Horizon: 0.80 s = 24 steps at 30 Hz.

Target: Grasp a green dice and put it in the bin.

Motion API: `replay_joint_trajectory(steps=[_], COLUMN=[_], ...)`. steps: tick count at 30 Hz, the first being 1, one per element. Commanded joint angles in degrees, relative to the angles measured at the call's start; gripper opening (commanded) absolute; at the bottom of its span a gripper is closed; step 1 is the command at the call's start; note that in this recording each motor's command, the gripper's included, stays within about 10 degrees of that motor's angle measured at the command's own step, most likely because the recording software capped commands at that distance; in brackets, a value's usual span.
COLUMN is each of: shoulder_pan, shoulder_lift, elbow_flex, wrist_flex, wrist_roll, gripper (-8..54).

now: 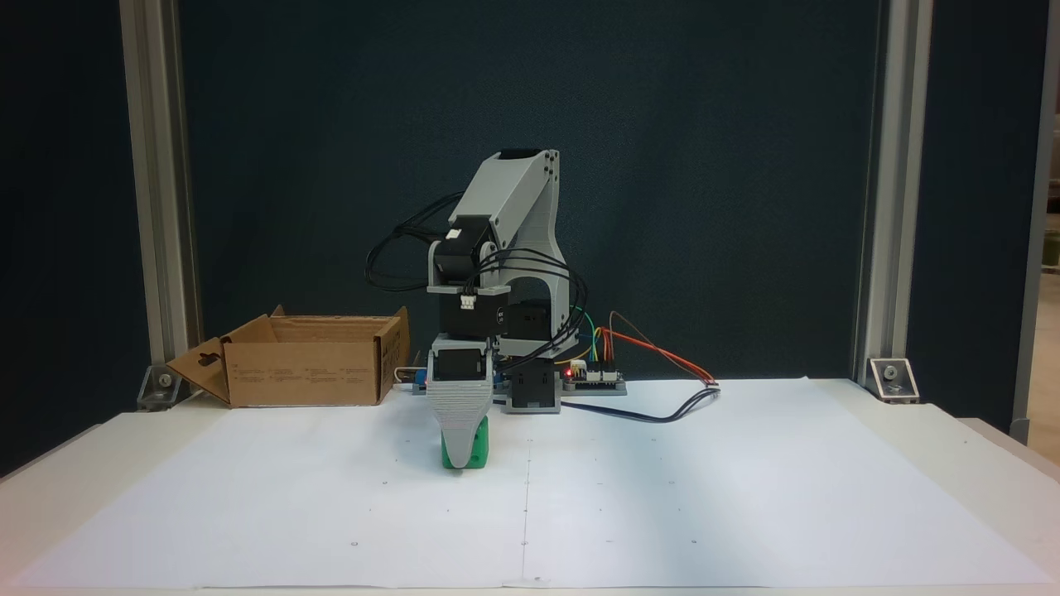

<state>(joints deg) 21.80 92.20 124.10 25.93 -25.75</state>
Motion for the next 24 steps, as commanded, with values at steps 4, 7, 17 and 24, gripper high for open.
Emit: replay_joint_trajectory(steps=[4,7,17,24], shoulder_pan=[0.0,0.1,0.7,1.2], shoulder_lift=[0.2,0.2,0.2,0.2], elbow_flex=[-1.2,-1.2,-1.2,-1.2], wrist_flex=[-0.4,-0.4,-0.5,-1.2], wrist_roll=[-1.4,-1.4,-1.4,-1.4], gripper=[33.3,33.3,33.3,12.9])
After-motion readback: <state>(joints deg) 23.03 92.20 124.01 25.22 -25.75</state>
